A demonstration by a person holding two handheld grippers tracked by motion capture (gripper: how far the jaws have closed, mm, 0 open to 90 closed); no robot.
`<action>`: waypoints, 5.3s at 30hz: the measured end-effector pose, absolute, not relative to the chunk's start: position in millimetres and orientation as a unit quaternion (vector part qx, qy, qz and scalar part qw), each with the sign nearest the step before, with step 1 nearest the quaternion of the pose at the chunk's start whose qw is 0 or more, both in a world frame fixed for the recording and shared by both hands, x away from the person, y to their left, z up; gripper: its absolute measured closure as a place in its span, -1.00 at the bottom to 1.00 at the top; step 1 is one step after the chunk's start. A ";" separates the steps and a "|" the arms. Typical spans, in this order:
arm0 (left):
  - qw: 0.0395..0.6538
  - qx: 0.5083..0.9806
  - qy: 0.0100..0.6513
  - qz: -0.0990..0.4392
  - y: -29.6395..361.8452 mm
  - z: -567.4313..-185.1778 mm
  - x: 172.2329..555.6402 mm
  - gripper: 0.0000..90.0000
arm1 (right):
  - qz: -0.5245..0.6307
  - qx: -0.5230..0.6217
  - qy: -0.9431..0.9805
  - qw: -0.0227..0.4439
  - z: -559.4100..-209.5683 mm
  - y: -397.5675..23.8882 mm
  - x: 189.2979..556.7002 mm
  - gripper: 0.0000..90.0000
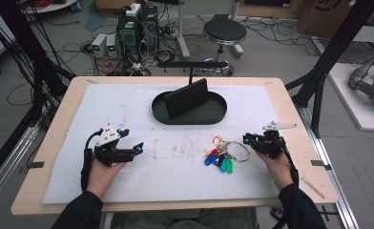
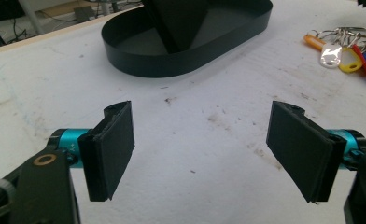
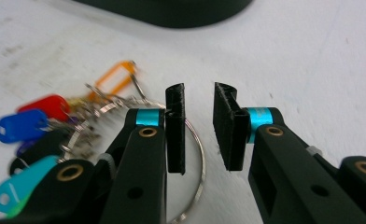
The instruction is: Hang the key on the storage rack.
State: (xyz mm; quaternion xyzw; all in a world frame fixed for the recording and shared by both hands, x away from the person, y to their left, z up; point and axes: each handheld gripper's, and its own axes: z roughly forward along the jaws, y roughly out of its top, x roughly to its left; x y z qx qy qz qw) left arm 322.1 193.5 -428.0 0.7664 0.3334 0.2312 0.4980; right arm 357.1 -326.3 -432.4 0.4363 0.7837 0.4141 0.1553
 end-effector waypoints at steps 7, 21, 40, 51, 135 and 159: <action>0.497 0.769 0.330 0.229 190.5 -428.4 325.1 -0.48 | 0.374 0.449 0.800 0.137 -443.0 -325.8 354.8 0.62; 0.495 0.769 0.331 0.233 192.2 -428.0 322.1 -0.48 | 0.345 0.444 0.812 0.158 -449.1 -318.6 354.6 0.95; 0.492 0.764 0.342 0.240 200.5 -429.1 316.6 -0.48 | 0.477 0.453 0.744 0.118 -430.9 -314.1 354.5 0.94; 0.494 0.763 0.341 0.239 199.2 -429.4 317.1 -0.48 | 0.501 0.424 0.746 0.115 -422.7 -300.1 348.3 1.00; 0.493 0.759 0.347 0.246 208.1 -428.5 309.8 -0.48 | 0.521 0.307 0.785 0.137 -389.1 -288.1 351.1 0.95; 0.492 0.758 0.351 0.246 213.2 -431.0 307.2 -0.48 | 0.545 0.279 0.773 0.165 -347.2 -290.0 365.1 0.95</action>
